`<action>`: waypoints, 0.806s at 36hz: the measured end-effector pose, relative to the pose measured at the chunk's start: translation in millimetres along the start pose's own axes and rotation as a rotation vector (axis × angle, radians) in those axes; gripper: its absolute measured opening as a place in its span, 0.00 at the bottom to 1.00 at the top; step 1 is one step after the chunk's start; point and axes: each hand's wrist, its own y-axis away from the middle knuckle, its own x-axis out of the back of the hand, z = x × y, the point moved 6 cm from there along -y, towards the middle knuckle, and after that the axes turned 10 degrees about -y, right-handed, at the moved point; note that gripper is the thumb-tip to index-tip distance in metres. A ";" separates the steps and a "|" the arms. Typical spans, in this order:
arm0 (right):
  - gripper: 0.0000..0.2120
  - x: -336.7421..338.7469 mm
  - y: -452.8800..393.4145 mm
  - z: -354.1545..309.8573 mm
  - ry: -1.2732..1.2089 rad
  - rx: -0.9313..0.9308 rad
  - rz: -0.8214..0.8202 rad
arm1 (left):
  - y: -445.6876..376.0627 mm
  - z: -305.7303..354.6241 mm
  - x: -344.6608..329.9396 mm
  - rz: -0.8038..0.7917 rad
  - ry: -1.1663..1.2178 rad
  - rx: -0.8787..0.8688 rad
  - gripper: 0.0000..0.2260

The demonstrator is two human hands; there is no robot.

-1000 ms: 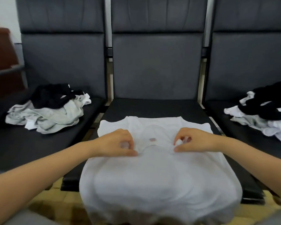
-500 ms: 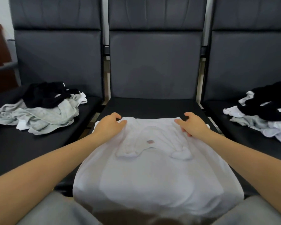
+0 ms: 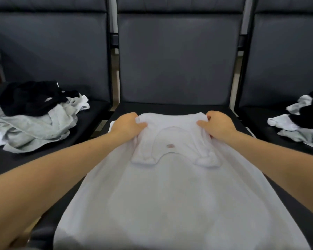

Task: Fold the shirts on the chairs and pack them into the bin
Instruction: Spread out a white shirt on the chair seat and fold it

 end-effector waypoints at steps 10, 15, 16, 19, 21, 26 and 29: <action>0.11 -12.2 -88.5 2.7 -0.018 -0.030 0.165 | -90.7 17.8 -10.2 0.095 0.066 0.074 0.16; 0.23 -33.9 -111.1 7.8 -0.042 -0.133 0.044 | -103.5 15.4 -28.7 0.017 -0.024 0.144 0.28; 0.27 -38.7 -112.0 7.9 -0.019 -0.144 0.007 | -104.4 14.3 -34.3 -0.019 -0.053 0.134 0.33; 0.32 -45.0 -107.5 4.5 0.059 -0.112 -0.080 | -102.1 10.9 -40.4 -0.065 -0.106 0.109 0.36; 0.30 -43.6 -99.9 3.2 0.068 -0.073 -0.093 | -95.1 9.7 -35.4 -0.037 -0.113 0.116 0.34; 0.25 -24.7 -68.9 -7.2 -0.033 -0.012 -0.046 | -63.2 23.1 -8.8 0.057 -0.135 0.033 0.30; 0.22 -14.3 -42.3 -21.2 -0.133 0.052 -0.040 | -30.4 37.9 7.8 0.045 -0.070 -0.050 0.27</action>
